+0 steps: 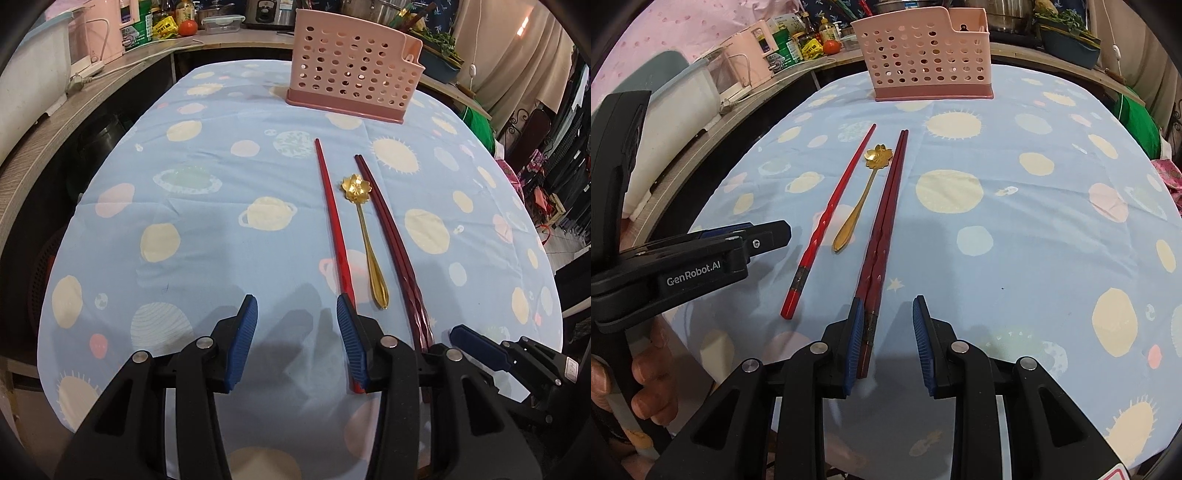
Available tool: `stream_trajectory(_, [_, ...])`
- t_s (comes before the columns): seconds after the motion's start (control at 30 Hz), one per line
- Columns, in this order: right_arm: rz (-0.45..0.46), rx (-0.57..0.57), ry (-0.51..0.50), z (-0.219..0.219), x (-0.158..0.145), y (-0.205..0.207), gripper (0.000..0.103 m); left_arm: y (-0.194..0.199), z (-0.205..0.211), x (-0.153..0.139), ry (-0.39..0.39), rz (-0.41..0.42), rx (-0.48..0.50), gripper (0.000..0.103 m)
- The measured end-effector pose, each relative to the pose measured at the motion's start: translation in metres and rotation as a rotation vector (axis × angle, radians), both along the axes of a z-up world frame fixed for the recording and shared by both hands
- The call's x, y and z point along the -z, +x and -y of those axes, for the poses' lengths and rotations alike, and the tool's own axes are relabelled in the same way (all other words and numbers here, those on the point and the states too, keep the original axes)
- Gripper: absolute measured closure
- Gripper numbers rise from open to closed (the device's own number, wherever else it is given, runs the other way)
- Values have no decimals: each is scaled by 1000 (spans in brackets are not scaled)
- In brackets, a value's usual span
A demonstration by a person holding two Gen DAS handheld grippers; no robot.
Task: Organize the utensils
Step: 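Move both open tools back over the remaining chopsticks, then grasp the other red chopstick with the left tool while the right tool grasps a dark red chopstick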
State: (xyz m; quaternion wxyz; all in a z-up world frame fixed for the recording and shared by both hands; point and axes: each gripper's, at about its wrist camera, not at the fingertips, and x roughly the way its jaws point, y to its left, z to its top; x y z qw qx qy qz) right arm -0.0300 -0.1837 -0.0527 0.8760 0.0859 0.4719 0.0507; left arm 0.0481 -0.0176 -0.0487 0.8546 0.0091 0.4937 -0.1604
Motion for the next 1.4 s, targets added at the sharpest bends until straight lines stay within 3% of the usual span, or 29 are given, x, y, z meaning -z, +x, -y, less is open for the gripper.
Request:
stream_trajectory(0.43, [0,21,-4,7,1,-1,76,-12,8,7,-3,-25,45,60])
stream_trajectory(0.63, [7,-3,-68,-1,2,-3,76,-15,13,11,1,-36,60,60])
stream_trajectory(0.9, [9,31,-70,6,3,-4,95,-20,17,11,12,-24,75,60])
stream_trajectory(1.1, [9,34,-61,8,4,-4,96,-25,18,11,11,-21,85,61])
stream_trajectory(1.13, [9,35,-59,9,4,-4,96,-25,18,11,10,-21,87,62])
stream_trajectory(1.3, [9,38,-50,9,3,-4,96,-27,19,11,4,-26,103,91])
stream_trajectory(1.4, [8,39,-47,9,3,-4,96,-27,20,12,-1,-31,110,95])
